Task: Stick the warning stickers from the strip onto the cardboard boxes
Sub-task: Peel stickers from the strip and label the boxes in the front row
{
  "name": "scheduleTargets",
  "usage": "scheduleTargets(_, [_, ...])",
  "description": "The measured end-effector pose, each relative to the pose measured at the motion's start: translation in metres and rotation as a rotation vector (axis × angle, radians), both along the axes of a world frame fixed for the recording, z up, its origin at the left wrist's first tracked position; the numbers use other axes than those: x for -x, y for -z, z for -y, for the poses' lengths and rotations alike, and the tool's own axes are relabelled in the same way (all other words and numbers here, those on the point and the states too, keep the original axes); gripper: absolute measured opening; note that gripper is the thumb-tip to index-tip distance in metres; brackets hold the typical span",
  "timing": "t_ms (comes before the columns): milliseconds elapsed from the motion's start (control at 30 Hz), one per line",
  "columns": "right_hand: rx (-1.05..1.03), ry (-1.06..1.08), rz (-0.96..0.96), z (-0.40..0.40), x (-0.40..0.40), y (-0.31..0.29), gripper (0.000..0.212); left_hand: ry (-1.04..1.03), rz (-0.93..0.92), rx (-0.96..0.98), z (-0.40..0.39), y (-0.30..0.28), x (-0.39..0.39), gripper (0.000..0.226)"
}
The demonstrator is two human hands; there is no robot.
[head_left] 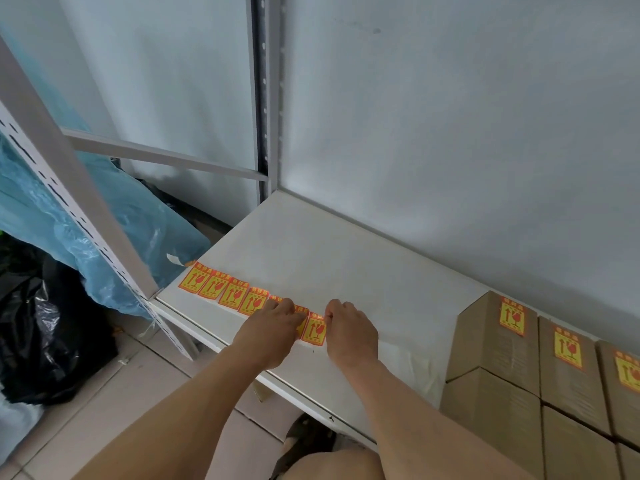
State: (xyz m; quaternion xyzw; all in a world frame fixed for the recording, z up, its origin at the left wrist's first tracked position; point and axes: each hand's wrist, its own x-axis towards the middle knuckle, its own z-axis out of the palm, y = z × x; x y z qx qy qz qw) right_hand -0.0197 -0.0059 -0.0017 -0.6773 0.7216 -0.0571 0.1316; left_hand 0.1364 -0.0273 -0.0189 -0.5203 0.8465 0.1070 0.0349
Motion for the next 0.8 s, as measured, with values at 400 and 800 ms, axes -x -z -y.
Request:
scheduleTargets(400, [-0.026,-0.041,0.007,-0.003,0.011,-0.002,0.036,-0.040,-0.045,-0.056,0.001,-0.002,0.009,0.052])
scheduleTargets(800, [0.004,-0.091,0.020,-0.008,0.013,-0.003,0.032,-0.040,-0.061,-0.105,0.007,-0.001,0.007,0.051])
